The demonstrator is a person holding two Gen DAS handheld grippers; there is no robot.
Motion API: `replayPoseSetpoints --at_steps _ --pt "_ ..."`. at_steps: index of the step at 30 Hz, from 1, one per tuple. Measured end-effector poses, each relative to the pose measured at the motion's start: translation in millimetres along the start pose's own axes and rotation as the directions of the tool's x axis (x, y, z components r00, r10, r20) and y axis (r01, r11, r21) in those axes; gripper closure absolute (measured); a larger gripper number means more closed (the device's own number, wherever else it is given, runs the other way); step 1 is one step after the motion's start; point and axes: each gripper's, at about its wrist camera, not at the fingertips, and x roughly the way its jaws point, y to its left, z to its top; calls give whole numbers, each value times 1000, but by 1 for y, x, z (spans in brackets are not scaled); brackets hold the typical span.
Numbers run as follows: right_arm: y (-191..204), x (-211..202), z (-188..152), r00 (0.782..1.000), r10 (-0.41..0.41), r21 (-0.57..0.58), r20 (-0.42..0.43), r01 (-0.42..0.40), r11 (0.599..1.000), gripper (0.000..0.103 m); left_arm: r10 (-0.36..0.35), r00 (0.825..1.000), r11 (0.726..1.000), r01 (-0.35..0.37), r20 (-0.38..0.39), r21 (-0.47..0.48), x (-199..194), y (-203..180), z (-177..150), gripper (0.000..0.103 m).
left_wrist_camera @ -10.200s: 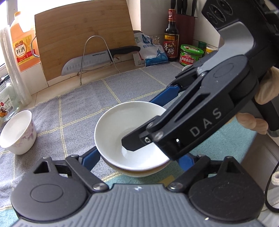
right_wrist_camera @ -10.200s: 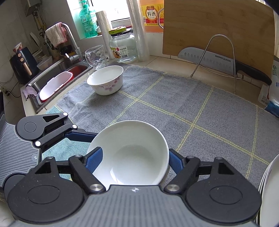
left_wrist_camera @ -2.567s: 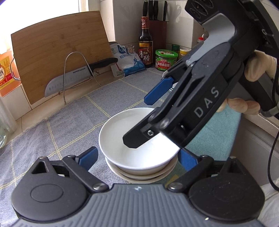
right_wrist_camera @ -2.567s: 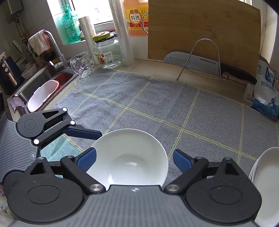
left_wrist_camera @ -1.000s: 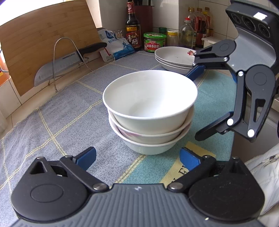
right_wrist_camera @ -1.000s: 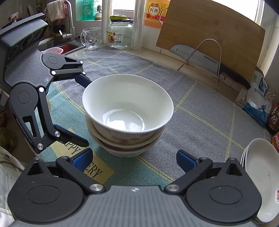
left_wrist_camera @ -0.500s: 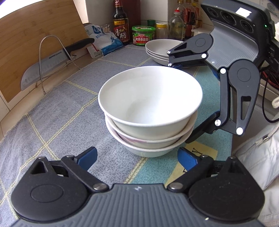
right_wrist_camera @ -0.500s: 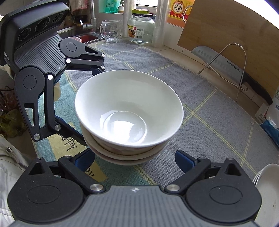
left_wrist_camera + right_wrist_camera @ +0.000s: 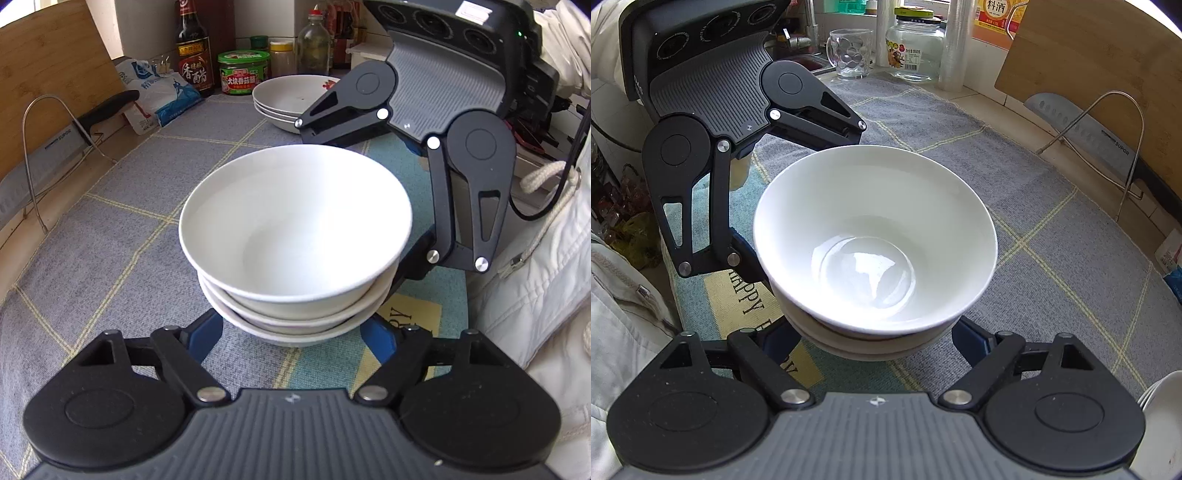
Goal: Organize plates and bowls
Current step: 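Lift the bowl stack with both tools and carry it toward the white plates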
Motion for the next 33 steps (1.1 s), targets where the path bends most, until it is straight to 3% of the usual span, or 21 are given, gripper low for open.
replayPoseSetpoints --at_steps 13,33 --pt "-9 7 7 998 62 -24 -29 -62 998 13 -79 997 996 80 -21 37 4 5 3 23" --pt "-6 5 9 997 63 -26 -47 -64 998 13 -99 995 994 99 -7 37 7 8 2 21"
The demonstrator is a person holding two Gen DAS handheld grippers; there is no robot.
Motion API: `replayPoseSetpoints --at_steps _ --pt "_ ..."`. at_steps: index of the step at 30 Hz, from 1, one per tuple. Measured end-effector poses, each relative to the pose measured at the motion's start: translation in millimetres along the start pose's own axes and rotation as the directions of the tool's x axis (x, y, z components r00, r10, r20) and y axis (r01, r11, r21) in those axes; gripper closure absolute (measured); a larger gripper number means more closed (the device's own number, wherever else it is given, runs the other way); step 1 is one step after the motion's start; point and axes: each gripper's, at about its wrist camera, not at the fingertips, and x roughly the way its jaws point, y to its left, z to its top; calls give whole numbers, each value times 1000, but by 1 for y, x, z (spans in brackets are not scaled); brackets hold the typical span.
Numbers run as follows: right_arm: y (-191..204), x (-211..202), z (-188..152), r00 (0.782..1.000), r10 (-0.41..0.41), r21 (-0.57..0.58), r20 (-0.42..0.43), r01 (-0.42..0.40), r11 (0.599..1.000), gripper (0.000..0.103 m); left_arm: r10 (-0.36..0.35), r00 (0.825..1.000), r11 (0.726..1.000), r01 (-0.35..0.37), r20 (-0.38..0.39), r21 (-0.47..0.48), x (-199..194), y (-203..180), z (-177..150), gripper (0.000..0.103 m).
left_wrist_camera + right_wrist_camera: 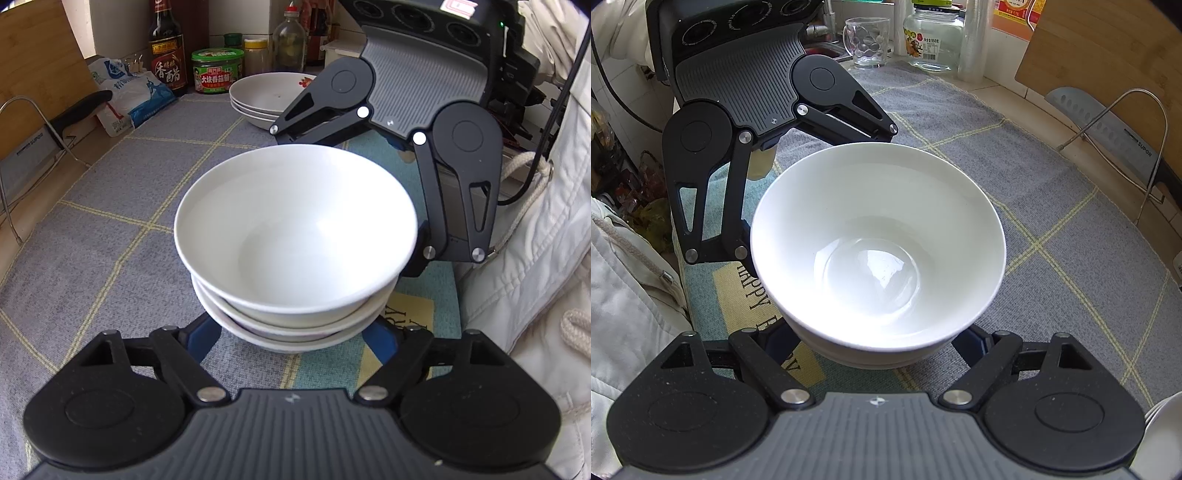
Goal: Organize plates and bowls
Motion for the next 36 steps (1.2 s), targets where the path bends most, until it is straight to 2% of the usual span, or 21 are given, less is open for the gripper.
replayPoseSetpoints --at_steps 27,36 --pt "0 -4 0 1000 -11 34 -1 11 999 13 17 1000 1000 -16 13 -13 -4 -3 3 20" --pt "-14 -28 -13 1000 -18 14 18 18 1000 13 50 998 998 -49 31 -32 -1 -12 29 20"
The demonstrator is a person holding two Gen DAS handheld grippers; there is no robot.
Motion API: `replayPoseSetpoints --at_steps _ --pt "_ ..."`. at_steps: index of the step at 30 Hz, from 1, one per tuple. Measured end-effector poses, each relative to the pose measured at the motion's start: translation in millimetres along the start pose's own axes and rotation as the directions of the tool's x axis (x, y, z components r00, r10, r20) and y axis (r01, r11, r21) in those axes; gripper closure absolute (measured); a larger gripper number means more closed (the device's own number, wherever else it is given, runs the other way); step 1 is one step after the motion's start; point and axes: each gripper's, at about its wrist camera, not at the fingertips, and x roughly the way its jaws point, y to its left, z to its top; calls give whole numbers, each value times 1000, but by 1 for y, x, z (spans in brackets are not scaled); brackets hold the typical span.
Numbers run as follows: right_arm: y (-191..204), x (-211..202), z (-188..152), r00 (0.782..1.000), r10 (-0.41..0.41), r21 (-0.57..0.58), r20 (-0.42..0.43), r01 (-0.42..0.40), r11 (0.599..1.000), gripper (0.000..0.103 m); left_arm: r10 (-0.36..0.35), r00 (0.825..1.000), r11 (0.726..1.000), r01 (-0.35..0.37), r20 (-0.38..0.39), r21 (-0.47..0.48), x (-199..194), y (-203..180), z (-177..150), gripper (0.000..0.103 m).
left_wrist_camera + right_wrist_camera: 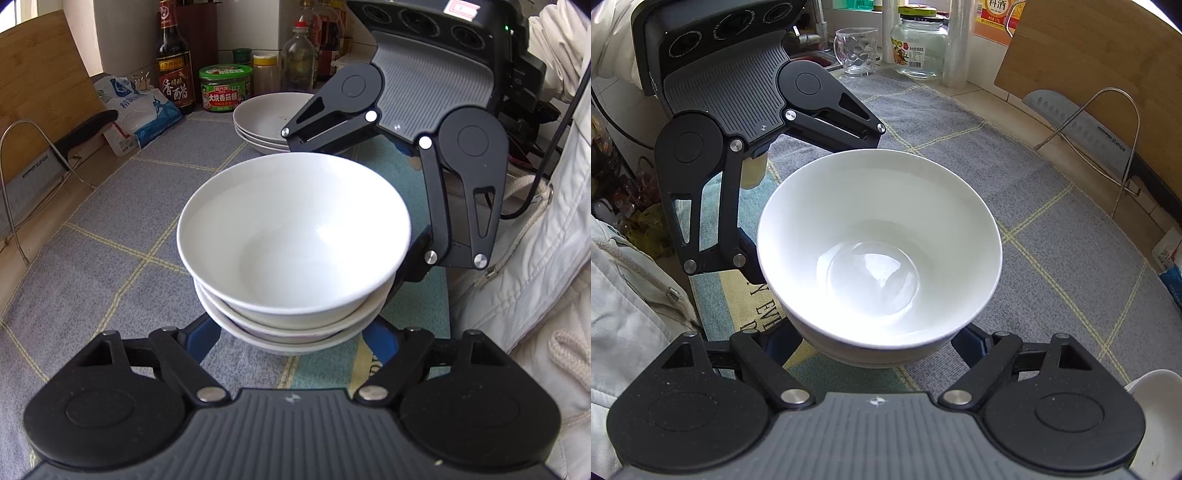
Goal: Organize plates and bowls
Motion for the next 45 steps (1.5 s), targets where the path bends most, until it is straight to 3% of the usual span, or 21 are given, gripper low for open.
replayPoseSetpoints --at_steps 14,25,35,45 --pt "-57 -61 -46 999 -52 -38 10 52 998 13 36 998 999 -36 59 -7 45 -22 77 20" --pt "-97 -100 -86 992 -123 7 35 123 992 13 31 996 996 -37 79 78 85 -28 135 20" --pt "-124 -112 -111 983 -182 60 15 180 982 13 11 997 989 -23 81 149 127 -31 171 20" --pt "-151 -105 -131 980 -196 94 -18 197 976 13 -6 998 987 -4 58 160 163 -25 189 21"
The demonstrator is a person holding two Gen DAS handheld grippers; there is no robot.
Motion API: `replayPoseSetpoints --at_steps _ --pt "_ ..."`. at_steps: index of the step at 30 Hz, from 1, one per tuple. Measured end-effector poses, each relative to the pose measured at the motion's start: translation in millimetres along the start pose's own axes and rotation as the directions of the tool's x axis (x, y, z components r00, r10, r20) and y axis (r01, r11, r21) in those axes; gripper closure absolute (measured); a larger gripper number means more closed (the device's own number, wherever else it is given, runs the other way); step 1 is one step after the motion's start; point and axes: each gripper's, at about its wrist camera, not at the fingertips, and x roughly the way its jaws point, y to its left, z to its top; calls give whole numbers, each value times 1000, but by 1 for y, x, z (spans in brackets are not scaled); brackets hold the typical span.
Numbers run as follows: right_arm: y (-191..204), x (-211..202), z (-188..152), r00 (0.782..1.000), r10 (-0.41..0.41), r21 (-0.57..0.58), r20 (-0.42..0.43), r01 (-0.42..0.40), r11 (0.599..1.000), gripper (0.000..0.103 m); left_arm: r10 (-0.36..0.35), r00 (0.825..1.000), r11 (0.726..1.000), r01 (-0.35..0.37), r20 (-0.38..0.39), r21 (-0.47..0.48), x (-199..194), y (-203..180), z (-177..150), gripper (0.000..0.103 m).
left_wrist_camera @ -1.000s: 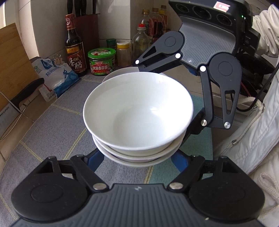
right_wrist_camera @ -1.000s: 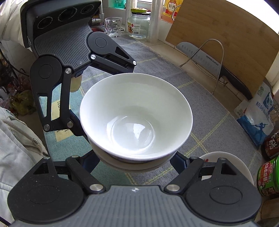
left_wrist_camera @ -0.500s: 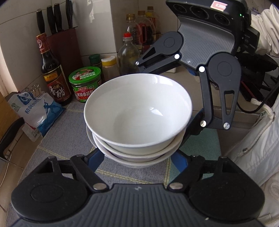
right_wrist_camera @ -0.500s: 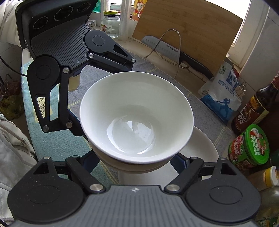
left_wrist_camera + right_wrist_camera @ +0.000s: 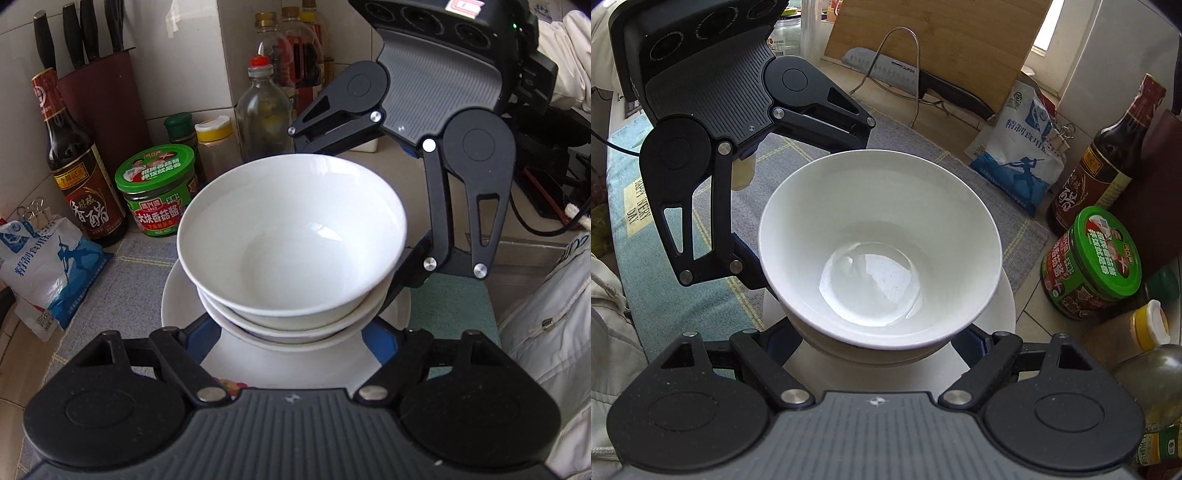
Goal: Organize plates and bowls
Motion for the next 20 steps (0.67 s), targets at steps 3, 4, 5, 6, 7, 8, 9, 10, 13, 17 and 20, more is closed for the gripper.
replayPoseSetpoints --at_steps 3,4,5,6,7,8,9,10,13,17,20 --pt "-6 2 -3 1000 2 13 -1 -2 1000 13 -1 1000 1000 1 -3 -1 6 3 2 21" --pt "-7 3 -4 1000 3 16 -1 -3 1000 13 -1 1000 1000 1 -3 -1 7 4 3 21" --pt "-9 4 -4 1000 6 20 -2 -6 1000 13 -2 1000 1000 2 -5 -1 9 5 3 21" --pt "-10 4 -4 1000 7 23 -3 -7 1000 13 -3 1000 1000 3 -6 -2 10 6 4 21" --pt "-11 5 -5 1000 8 27 -4 -8 1000 13 -4 1000 1000 4 -7 -3 12 6 4 21" --pt "-12 6 -5 1000 9 29 -4 -9 1000 13 -4 1000 1000 4 -7 -2 12 7 4 21" --pt "-13 7 -5 1000 9 31 -4 -9 999 13 -3 1000 1000 3 -7 -5 13 7 5 21" --pt "-14 8 -5 1000 10 33 -3 -10 999 14 -4 1000 1000 4 -8 -7 13 7 5 21" --pt "-15 9 -5 1000 13 41 -2 -12 999 14 -3 1000 1000 3 -8 -10 14 8 4 21" --pt "-17 9 -6 1000 10 51 4 -10 999 14 2 1000 1000 -2 -6 -15 14 8 4 21" --pt "-15 9 -6 1000 3 48 4 -4 999 13 7 1000 1000 -8 -4 -12 13 7 4 21"
